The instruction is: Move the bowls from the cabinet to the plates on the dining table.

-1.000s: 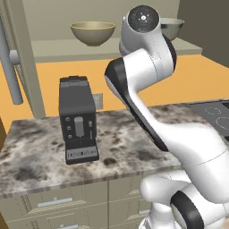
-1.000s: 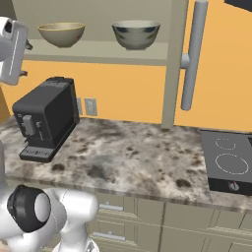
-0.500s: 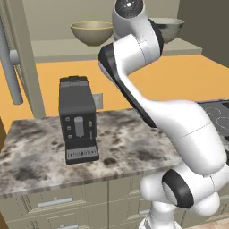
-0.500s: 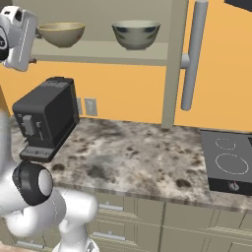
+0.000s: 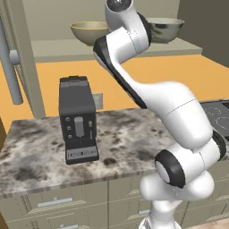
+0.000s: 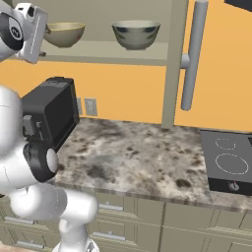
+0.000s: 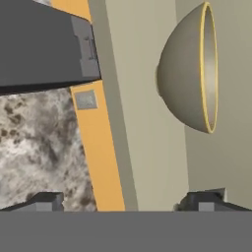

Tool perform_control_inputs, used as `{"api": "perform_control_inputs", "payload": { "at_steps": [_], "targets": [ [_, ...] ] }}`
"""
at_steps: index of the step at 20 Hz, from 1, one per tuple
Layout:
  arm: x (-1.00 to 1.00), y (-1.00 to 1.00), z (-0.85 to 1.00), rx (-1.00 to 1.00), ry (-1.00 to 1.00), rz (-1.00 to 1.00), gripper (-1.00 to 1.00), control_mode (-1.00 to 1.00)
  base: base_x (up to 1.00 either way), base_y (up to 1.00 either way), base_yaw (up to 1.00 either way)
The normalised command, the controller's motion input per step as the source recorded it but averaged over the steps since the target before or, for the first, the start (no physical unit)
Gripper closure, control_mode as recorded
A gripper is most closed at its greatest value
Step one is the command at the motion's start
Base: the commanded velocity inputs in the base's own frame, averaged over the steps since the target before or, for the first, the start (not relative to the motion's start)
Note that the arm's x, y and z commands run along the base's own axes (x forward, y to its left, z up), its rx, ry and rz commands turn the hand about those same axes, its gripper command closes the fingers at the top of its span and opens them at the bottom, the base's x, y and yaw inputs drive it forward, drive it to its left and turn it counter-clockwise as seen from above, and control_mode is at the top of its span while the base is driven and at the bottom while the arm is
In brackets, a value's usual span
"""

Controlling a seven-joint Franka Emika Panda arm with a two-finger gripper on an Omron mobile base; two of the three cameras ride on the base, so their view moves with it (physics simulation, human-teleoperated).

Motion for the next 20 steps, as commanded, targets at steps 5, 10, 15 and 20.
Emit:
{"api": "perform_control_inputs", "payload": {
  "at_steps": [5,10,15,20],
  "targets": [
    [0.67,0.16,0.0,0.0,0.0,0.0,-1.0,-1.0,0.0,0.0,0.0],
    [0.62,0.29,0.0,-0.01,0.0,0.0,-1.0,-1.0,0.0,0.0,0.0],
    [0.57,0.29,0.0,-0.02,0.0,0.0,-1.0,-1.0,0.0,0.0,0.0],
    [0.54,0.26,0.0,0.0,0.0,0.0,-1.0,-1.0,0.0,0.0,0.0]
  ]
}}
